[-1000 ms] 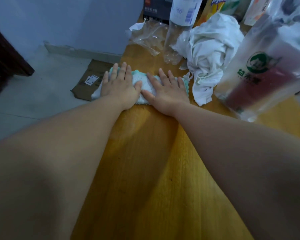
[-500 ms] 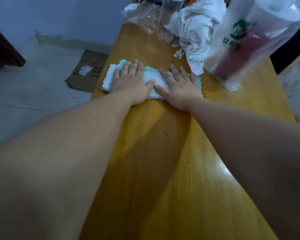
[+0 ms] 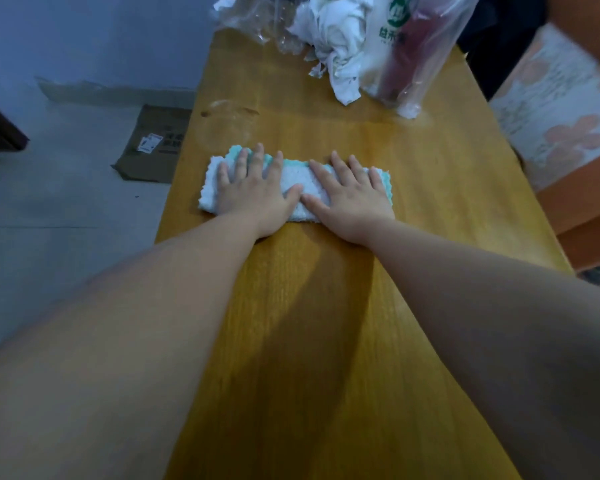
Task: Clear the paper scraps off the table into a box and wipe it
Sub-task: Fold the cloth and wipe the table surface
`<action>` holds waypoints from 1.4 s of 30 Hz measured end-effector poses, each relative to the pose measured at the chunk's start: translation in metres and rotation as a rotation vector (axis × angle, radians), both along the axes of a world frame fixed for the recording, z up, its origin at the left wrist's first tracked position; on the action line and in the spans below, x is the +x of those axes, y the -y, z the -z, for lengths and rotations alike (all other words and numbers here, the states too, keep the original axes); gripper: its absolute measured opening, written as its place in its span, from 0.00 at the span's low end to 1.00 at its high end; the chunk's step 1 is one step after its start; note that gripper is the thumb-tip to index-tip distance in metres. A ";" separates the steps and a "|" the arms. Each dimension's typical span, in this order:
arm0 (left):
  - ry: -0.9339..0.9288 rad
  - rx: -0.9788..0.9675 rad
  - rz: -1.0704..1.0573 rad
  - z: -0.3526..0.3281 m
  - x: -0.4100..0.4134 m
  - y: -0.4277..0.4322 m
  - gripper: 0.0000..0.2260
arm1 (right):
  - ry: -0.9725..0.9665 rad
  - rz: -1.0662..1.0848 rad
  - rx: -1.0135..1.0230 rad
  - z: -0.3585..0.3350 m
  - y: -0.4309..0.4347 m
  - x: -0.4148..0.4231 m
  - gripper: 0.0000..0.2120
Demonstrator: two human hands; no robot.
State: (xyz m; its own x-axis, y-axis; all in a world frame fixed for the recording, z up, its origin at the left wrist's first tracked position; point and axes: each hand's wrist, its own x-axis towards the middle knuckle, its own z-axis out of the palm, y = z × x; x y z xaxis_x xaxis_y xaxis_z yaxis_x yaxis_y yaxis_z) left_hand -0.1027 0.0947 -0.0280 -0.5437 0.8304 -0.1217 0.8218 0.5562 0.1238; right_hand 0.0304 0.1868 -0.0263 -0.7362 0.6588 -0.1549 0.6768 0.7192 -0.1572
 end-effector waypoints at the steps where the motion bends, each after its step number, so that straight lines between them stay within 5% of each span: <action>1: -0.005 0.001 -0.001 0.000 0.005 0.007 0.30 | -0.002 -0.001 0.000 0.000 0.006 0.005 0.31; 29: 0.040 -0.031 -0.182 -0.008 0.188 0.190 0.30 | -0.073 -0.161 -0.097 -0.008 0.170 0.173 0.31; 42: 0.040 -0.064 -0.313 -0.008 0.267 0.232 0.40 | -0.065 -0.269 -0.102 -0.008 0.201 0.240 0.32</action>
